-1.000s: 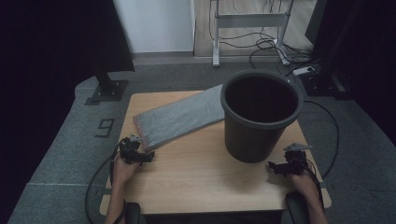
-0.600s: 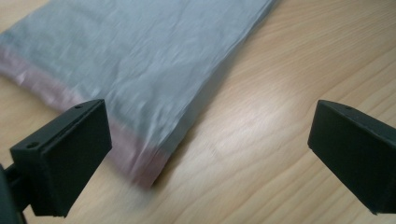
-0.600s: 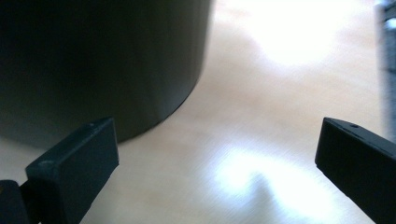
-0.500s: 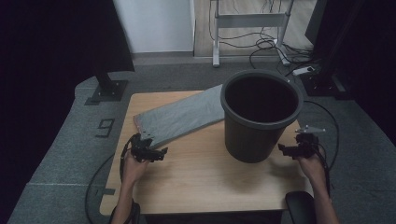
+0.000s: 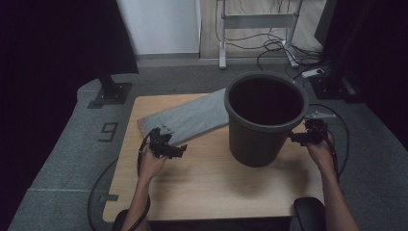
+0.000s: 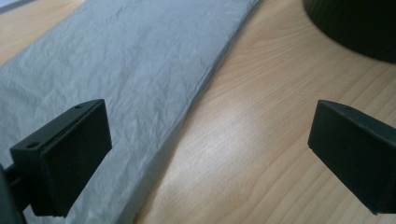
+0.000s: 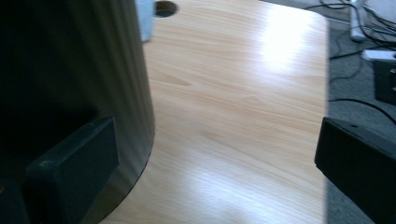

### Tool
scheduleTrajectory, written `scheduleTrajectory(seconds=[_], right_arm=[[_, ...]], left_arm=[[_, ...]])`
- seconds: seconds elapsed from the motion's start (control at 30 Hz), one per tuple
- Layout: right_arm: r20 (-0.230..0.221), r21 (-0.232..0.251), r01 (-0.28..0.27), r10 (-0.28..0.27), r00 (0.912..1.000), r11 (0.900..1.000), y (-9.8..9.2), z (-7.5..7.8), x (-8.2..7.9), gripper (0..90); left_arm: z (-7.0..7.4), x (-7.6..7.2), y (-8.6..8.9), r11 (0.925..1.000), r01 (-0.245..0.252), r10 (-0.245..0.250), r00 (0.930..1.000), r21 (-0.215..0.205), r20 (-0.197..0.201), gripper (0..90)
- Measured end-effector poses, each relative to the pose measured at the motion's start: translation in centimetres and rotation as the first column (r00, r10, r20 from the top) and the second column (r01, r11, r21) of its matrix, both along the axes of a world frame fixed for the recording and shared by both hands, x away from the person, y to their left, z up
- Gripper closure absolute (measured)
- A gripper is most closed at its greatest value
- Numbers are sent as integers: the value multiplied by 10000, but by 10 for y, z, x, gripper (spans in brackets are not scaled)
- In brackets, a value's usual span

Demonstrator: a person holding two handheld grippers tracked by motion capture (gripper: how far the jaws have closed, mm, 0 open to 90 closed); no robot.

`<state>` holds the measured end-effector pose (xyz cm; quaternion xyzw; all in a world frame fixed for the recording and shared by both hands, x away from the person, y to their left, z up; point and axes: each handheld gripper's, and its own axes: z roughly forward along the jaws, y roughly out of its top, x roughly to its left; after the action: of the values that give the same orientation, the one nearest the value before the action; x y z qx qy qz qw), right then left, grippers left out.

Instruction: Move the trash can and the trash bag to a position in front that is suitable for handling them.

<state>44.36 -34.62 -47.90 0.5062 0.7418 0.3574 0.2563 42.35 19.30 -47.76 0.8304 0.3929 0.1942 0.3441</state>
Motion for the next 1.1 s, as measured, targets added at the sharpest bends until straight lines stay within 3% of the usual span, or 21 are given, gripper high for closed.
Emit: scheduleTrajectory(seconds=[0.1,0.13,0.17,0.33,0.53,0.67,0.73,0.83,0.9,1.0,1.1], right_arm=[[-40,99,-895,895,9960,9959,22,-3,-9,0],[-40,99,-895,895,9960,9959,22,-3,-9,0],[133,115,-1245,1244,9921,9922,31,-2,-11,0],[137,47,-707,706,9974,9975,33,9,8,0],[295,-261,-653,661,9974,9975,36,17,35,0],[269,148,-666,662,9974,9977,37,14,39,0],[318,156,-685,680,9972,9975,38,14,39,0],[365,228,-1130,1122,9930,9933,47,13,38,0],[388,127,-1164,1158,9925,9931,50,13,36,0],[543,2,-1133,1131,9921,9936,55,13,31,0],[539,180,-1255,1244,9908,9919,59,11,22,0]], left_arm=[[4,7,-7,10000,46,-45,9999,-69,150,0],[4,7,-7,10000,46,-45,9999,-69,150,0],[5,12,-13,9999,126,-126,9998,-39,176,0],[12,27,-26,9996,237,-234,9995,-164,216,0],[18,62,-56,9951,-179,224,9987,-968,459,0],[18,79,-74,9943,-77,120,9992,-1065,394,0],[18,81,-78,9945,-13,59,9990,-1048,444,0],[20,84,-87,9937,322,-271,9984,-1075,489,7],[20,82,-90,9992,100,-64,9956,-382,930,0],[21,77,-85,9989,180,-146,9967,-433,793,10],[22,64,-79,9994,224,-202,9961,-245,863,11]])
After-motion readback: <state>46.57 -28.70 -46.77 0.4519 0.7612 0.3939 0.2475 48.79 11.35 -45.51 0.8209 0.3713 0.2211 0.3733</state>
